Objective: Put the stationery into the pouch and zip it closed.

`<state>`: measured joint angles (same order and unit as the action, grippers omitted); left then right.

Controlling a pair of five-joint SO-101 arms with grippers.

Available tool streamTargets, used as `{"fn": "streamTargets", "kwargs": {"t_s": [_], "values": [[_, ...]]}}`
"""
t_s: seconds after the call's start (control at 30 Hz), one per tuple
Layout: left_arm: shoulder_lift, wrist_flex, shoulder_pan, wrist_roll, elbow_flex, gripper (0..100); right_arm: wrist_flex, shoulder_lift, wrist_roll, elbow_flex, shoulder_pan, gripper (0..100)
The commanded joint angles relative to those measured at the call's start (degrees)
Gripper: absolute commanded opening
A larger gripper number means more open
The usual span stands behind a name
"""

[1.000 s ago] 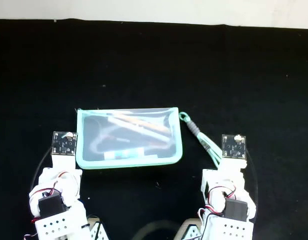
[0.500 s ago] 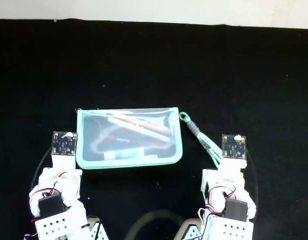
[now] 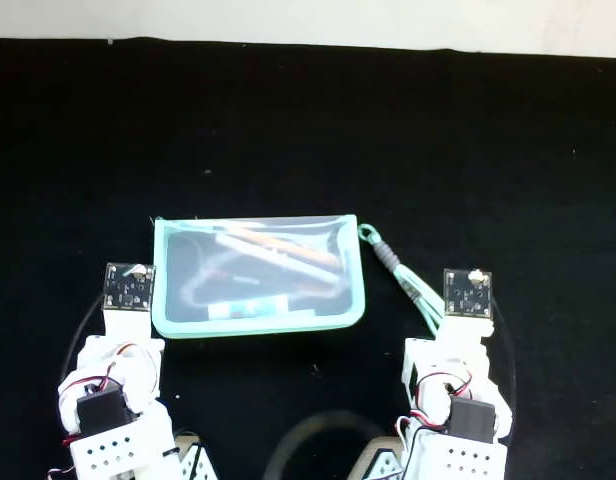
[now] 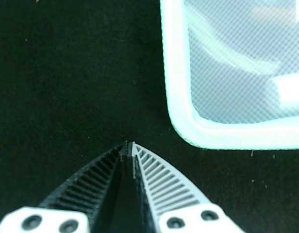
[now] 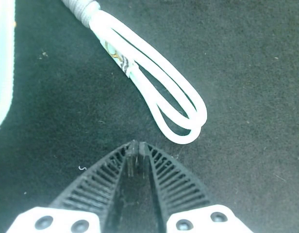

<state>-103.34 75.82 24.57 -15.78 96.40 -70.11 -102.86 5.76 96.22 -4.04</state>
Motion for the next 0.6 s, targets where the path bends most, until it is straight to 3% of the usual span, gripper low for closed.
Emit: {"fn": "streamTargets", "kwargs": {"t_s": [0.0, 0.57], "values": [[-0.48, 0.18, 0.40, -0.44, 0.75, 1, -0.66, -0.75, 0.62, 7.08, -0.40, 0.9], [-0.57, -0.18, -1.80, -0.44, 0.75, 1, 1.63, -0.66, 0.70, 7.16, 1.01, 0.9]]}}
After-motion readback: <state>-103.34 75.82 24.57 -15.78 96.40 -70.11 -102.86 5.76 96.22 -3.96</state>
